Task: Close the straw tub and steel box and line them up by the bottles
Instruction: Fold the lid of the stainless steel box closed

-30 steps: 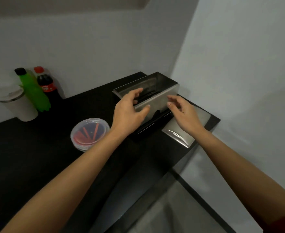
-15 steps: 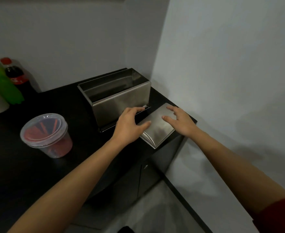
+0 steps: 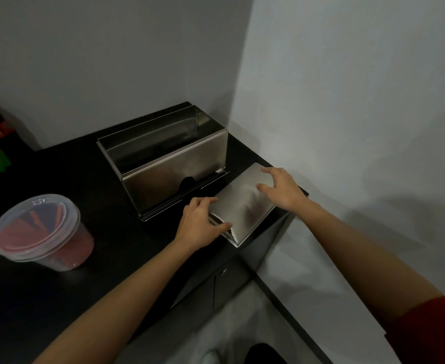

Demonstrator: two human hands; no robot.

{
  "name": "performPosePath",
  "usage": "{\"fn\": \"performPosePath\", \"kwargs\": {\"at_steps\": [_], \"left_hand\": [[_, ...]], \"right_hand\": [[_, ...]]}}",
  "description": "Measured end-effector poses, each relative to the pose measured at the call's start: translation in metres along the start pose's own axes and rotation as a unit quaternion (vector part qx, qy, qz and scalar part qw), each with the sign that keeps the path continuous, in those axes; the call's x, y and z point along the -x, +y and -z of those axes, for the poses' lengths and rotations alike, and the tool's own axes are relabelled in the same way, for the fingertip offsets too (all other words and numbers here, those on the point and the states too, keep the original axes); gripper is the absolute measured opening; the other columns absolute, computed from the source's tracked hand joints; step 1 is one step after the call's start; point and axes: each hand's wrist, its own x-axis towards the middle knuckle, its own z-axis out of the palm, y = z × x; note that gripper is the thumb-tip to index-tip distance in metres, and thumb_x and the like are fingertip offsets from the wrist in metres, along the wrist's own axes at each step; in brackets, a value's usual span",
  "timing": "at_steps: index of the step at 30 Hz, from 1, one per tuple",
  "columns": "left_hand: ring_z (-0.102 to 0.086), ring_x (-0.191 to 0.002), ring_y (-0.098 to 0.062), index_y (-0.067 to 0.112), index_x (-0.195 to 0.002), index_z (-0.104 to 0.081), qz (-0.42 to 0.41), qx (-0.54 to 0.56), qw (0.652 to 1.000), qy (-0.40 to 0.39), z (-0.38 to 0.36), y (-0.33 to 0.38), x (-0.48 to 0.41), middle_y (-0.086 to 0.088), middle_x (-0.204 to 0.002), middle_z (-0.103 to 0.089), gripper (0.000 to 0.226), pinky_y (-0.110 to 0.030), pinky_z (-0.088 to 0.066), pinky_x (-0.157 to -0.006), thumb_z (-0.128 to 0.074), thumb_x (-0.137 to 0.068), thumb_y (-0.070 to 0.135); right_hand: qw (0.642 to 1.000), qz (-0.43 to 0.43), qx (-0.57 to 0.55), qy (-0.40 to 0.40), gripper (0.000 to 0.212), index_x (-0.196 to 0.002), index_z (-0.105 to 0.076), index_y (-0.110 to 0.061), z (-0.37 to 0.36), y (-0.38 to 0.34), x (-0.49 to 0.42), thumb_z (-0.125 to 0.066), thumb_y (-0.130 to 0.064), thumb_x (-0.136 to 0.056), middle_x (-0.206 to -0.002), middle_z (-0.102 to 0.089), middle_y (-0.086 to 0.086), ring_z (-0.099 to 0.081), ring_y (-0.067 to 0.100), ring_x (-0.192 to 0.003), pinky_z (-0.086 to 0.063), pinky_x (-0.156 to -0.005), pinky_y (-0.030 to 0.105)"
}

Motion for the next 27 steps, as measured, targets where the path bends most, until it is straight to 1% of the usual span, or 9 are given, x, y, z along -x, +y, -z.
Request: {"fn": "performPosePath", "kwargs": {"at_steps": [3, 7, 9, 13, 18, 21, 23, 25, 27], "left_hand": [[-0.033, -0.127, -0.026, 0.023, -0.138, -0.036, 0.025, -0.005, 1.0, 0.003, -0.008, -0.002, 0.001, -0.007, -0.139, -0.036, 0.087, -0.033, -0.033, -0.101, -0.079, -0.066, 0.045], [-0.029, -0.127, -0.026, 0.021, -0.138, -0.033, 0.047, -0.014, 0.999, 0.003, -0.019, 0.001, -0.002, -0.007, -0.139, -0.038, 0.098, -0.034, -0.032, -0.101, -0.082, -0.058, 0.048], [-0.027, -0.128, -0.026, 0.019, -0.139, -0.032, 0.045, -0.033, 0.998, -0.001, -0.019, 0.0, -0.002, -0.007, -0.14, -0.037, 0.102, -0.034, -0.03, -0.102, -0.081, -0.056, 0.052], [-0.02, -0.134, -0.026, 0.018, -0.144, -0.024, 0.039, -0.061, 0.997, -0.009, -0.021, -0.001, -0.003, -0.01, -0.147, -0.029, 0.112, -0.037, -0.026, -0.108, -0.077, -0.055, 0.061], [-0.012, -0.135, -0.026, 0.021, -0.147, -0.013, 0.034, -0.091, 0.995, -0.018, -0.027, 0.0, -0.003, -0.011, -0.151, -0.018, 0.126, -0.037, -0.023, -0.109, -0.076, -0.048, 0.068], [-0.012, -0.134, -0.024, 0.021, -0.147, -0.012, 0.032, -0.097, 0.995, -0.016, -0.028, -0.002, -0.003, -0.009, -0.151, -0.017, 0.128, -0.037, -0.022, -0.109, -0.076, -0.046, 0.067], [-0.014, -0.133, -0.024, 0.021, -0.147, -0.013, 0.028, -0.097, 0.995, -0.007, -0.029, -0.003, -0.004, -0.008, -0.15, -0.019, 0.128, -0.036, -0.023, -0.108, -0.076, -0.046, 0.066], [-0.015, -0.131, -0.022, 0.021, -0.147, -0.015, 0.025, -0.093, 0.995, 0.006, -0.03, -0.004, -0.004, -0.008, -0.149, -0.022, 0.127, -0.034, -0.023, -0.107, -0.077, -0.045, 0.065], [-0.015, -0.131, -0.021, 0.021, -0.147, -0.016, 0.024, -0.091, 0.995, 0.013, -0.03, -0.006, -0.004, -0.007, -0.148, -0.023, 0.126, -0.032, -0.023, -0.107, -0.077, -0.045, 0.064]], "right_hand": [[0.999, -0.035, 0.008, -0.02, 0.058, -0.139, -0.035, -0.015, 0.003, 0.01, -0.012, -0.056, -0.032, -0.087, -0.142, -0.036, 0.015, -0.035, 0.03, -0.13, -0.031, -0.104, 0.038], [0.994, -0.085, 0.023, -0.058, 0.063, -0.139, -0.032, -0.012, 0.005, 0.026, -0.029, -0.056, -0.036, -0.086, -0.139, -0.039, 0.018, -0.041, 0.034, -0.125, -0.035, -0.104, 0.042], [0.994, -0.094, 0.02, -0.053, 0.065, -0.139, -0.032, -0.01, 0.004, 0.028, -0.03, -0.058, -0.036, -0.085, -0.138, -0.042, 0.017, -0.042, 0.034, -0.125, -0.036, -0.103, 0.041], [0.993, -0.106, 0.012, -0.042, 0.067, -0.137, -0.033, -0.007, 0.002, 0.033, -0.034, -0.059, -0.037, -0.084, -0.138, -0.044, 0.017, -0.04, 0.034, -0.127, -0.031, -0.107, 0.044], [0.993, -0.112, 0.018, -0.029, 0.064, -0.132, -0.039, -0.007, 0.002, 0.038, -0.044, -0.061, -0.038, -0.08, -0.132, -0.05, 0.016, -0.044, 0.035, -0.122, -0.037, -0.103, 0.047], [0.991, -0.125, 0.048, -0.012, 0.061, -0.129, -0.044, -0.006, 0.002, 0.039, -0.05, -0.058, -0.041, -0.08, -0.129, -0.051, 0.018, -0.044, 0.036, -0.121, -0.038, -0.102, 0.045], [0.987, -0.144, 0.073, -0.017, 0.062, -0.128, -0.046, -0.006, 0.001, 0.038, -0.054, -0.055, -0.045, -0.081, -0.13, -0.049, 0.02, -0.042, 0.038, -0.122, -0.037, -0.102, 0.046], [0.981, -0.165, 0.097, -0.027, 0.067, -0.128, -0.045, -0.006, -0.001, 0.035, -0.057, -0.052, -0.051, -0.08, -0.132, -0.045, 0.021, -0.038, 0.039, -0.123, -0.036, -0.102, 0.049], [0.975, -0.188, 0.11, -0.032, 0.075, -0.132, -0.04, -0.005, -0.004, 0.031, -0.059, -0.049, -0.058, -0.08, -0.136, -0.039, 0.022, -0.035, 0.039, -0.125, -0.034, -0.103, 0.051]]}}
